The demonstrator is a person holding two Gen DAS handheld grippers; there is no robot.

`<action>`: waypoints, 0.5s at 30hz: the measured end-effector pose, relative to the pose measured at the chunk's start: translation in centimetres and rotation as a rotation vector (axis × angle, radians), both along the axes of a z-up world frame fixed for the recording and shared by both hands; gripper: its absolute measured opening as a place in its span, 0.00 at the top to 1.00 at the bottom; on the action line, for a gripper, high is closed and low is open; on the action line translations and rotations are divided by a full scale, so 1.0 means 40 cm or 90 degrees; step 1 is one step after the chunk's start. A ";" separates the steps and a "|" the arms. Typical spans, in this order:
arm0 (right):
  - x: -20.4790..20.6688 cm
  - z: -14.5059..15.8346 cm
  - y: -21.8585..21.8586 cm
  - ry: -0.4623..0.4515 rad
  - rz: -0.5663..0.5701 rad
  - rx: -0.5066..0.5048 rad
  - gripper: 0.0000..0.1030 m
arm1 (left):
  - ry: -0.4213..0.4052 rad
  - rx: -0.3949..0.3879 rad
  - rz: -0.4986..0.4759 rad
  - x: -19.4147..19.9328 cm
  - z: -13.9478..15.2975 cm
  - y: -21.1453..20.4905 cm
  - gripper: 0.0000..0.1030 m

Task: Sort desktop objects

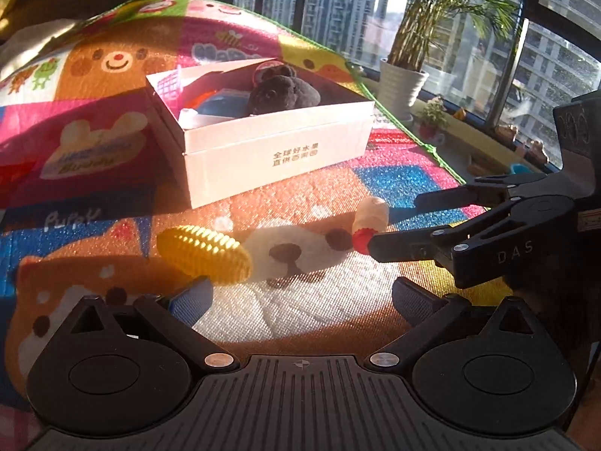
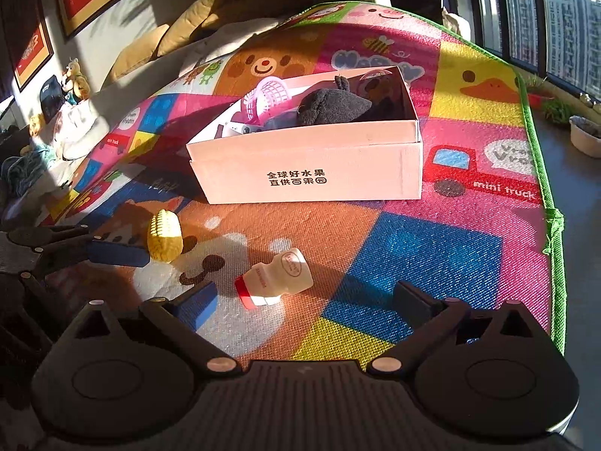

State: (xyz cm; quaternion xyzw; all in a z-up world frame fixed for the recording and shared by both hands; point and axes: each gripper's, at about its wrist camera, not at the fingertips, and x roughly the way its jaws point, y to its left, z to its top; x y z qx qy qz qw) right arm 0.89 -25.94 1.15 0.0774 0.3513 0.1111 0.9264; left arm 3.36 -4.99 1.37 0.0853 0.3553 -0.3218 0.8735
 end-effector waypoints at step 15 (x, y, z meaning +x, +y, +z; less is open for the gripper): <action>0.001 -0.001 -0.026 0.000 -0.021 0.040 0.00 | -0.027 0.051 0.078 0.102 -0.016 0.015 0.00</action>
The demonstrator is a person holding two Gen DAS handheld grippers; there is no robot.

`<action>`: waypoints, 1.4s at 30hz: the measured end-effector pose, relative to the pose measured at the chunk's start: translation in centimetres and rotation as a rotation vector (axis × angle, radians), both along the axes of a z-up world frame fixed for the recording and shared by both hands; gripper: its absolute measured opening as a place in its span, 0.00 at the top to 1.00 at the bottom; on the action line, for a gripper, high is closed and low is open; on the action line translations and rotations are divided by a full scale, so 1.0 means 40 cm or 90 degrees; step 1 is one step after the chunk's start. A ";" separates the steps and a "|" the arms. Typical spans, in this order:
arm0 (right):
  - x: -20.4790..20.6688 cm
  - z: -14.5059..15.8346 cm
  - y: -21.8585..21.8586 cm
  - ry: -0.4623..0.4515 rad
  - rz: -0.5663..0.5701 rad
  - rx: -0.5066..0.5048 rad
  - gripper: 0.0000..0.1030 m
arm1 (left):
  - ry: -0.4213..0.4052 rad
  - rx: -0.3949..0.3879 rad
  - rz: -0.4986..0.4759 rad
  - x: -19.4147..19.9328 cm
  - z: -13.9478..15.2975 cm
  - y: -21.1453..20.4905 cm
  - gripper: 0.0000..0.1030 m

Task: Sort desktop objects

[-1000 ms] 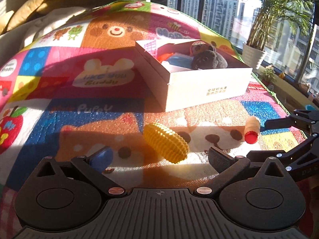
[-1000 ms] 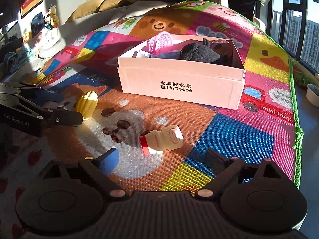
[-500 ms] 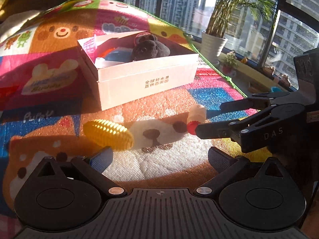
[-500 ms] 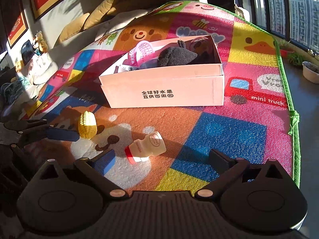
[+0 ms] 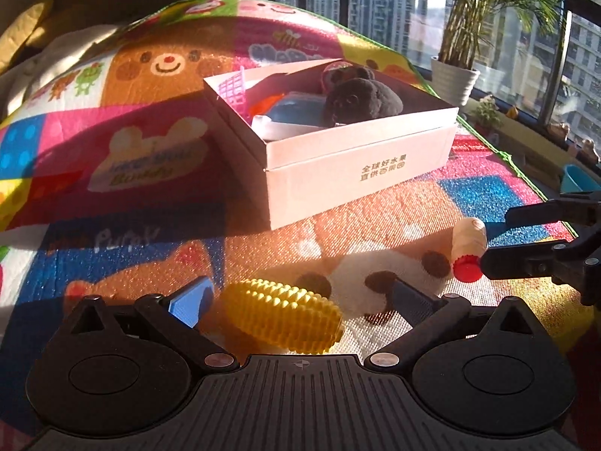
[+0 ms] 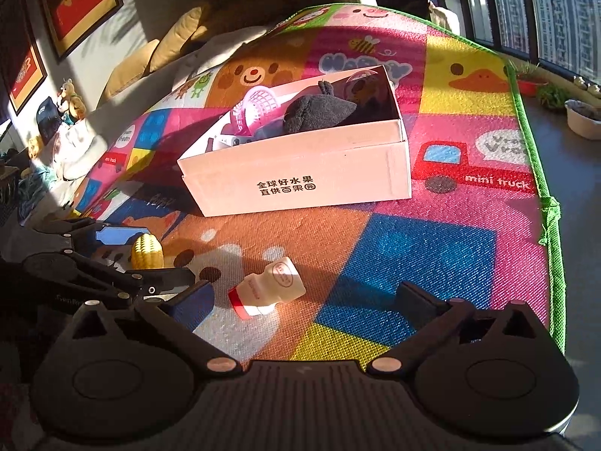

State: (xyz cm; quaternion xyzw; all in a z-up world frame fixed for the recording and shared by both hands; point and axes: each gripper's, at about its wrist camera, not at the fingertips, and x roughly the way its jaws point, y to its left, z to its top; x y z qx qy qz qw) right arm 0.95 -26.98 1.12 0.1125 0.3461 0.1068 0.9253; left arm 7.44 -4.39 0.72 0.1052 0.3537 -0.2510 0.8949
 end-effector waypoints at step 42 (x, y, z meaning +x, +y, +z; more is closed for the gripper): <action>-0.013 0.011 0.091 -0.036 0.059 -0.140 0.13 | 0.007 -0.044 0.123 -0.127 0.010 0.074 0.29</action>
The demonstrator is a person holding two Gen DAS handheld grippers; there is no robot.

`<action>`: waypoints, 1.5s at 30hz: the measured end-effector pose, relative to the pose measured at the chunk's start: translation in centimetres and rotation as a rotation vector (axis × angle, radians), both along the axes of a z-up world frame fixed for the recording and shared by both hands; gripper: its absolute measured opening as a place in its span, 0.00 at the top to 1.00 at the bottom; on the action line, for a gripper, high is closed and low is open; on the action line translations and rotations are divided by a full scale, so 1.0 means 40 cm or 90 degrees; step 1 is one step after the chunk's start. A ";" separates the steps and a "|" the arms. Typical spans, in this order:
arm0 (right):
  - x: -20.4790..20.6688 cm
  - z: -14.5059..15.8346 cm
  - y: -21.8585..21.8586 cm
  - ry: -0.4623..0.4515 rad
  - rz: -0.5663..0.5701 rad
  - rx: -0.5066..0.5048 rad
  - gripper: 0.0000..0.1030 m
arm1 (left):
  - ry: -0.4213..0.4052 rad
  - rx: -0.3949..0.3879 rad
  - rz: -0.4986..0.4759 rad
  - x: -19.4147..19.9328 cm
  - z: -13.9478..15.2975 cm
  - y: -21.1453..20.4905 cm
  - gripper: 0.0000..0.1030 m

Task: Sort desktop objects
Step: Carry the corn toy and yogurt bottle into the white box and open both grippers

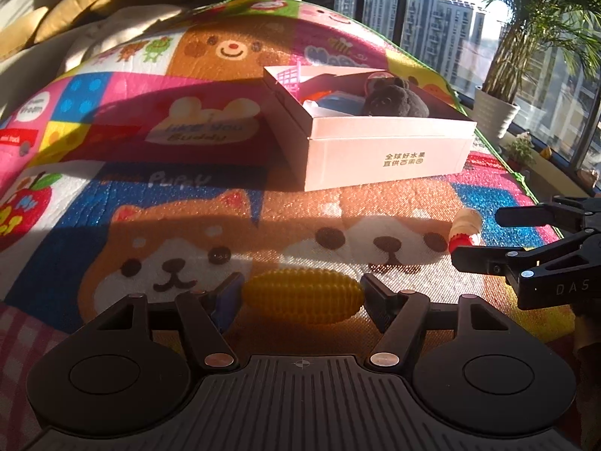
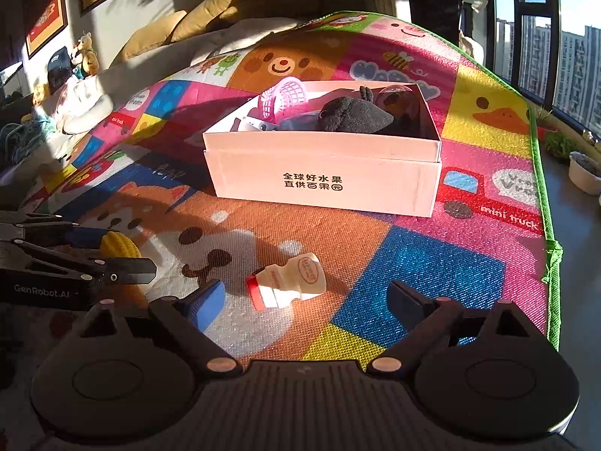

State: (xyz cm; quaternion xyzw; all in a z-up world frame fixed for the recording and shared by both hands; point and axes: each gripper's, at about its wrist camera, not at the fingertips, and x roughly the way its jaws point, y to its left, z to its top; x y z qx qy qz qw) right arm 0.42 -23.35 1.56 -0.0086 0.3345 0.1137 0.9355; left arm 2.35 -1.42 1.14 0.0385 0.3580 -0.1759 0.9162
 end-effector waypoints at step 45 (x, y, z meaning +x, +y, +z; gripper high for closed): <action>0.435 0.171 -0.273 0.054 -0.166 0.148 0.24 | -0.067 0.019 0.032 0.300 0.118 -0.092 0.04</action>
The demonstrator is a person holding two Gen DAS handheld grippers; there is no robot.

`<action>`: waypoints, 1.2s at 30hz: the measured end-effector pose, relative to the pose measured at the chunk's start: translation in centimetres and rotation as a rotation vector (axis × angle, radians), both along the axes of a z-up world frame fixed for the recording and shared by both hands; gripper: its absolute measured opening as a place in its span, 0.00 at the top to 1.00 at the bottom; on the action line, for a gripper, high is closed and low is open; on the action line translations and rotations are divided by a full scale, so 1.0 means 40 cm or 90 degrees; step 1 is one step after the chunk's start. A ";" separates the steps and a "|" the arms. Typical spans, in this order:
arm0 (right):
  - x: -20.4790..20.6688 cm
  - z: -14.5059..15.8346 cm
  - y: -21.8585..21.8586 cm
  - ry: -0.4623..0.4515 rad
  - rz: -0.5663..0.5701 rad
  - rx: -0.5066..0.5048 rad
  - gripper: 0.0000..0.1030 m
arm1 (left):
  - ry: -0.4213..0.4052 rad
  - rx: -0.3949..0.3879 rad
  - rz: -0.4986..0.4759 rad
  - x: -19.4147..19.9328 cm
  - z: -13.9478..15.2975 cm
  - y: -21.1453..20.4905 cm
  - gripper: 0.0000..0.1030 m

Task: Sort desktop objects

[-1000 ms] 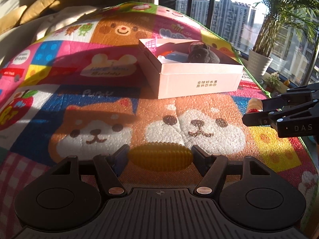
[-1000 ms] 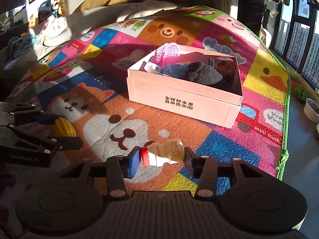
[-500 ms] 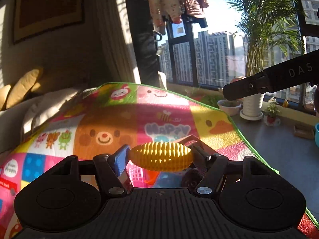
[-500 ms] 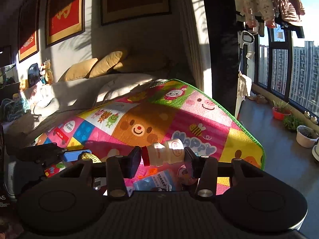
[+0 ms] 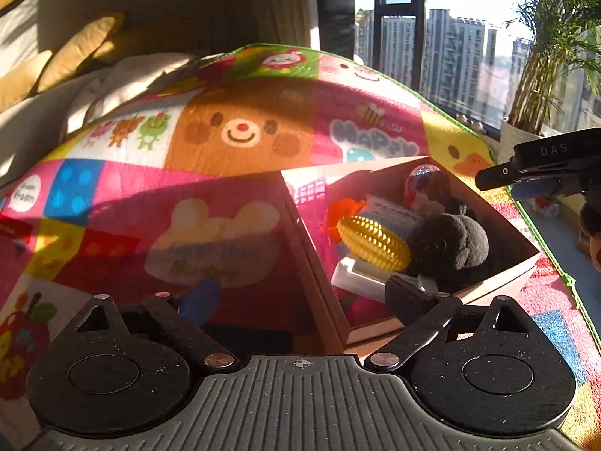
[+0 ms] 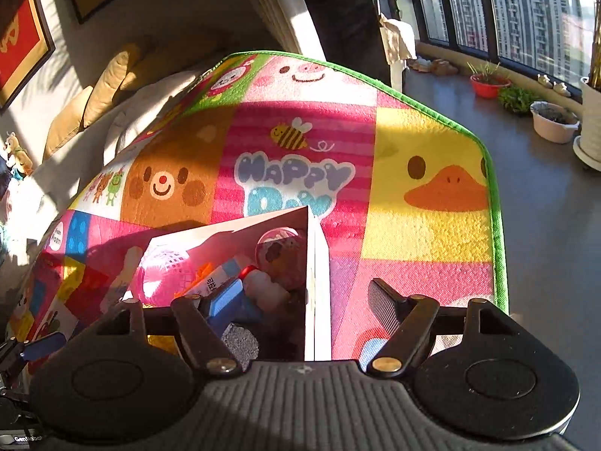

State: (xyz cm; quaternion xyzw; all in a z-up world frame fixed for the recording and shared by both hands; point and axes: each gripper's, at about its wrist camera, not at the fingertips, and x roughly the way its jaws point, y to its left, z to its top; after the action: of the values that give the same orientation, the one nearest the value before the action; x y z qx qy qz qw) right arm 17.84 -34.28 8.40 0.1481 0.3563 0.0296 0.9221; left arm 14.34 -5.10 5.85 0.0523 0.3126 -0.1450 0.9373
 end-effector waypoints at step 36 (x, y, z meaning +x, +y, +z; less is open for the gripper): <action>-0.024 -0.046 0.291 0.006 0.095 0.049 0.00 | 0.013 -0.119 0.054 -0.141 -0.087 0.181 0.00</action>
State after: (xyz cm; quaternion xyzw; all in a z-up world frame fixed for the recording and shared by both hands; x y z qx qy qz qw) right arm 16.87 -22.64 6.55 0.1570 0.3691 0.1111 0.9093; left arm 8.70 2.14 2.39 -0.0503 0.3093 -0.1342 0.9401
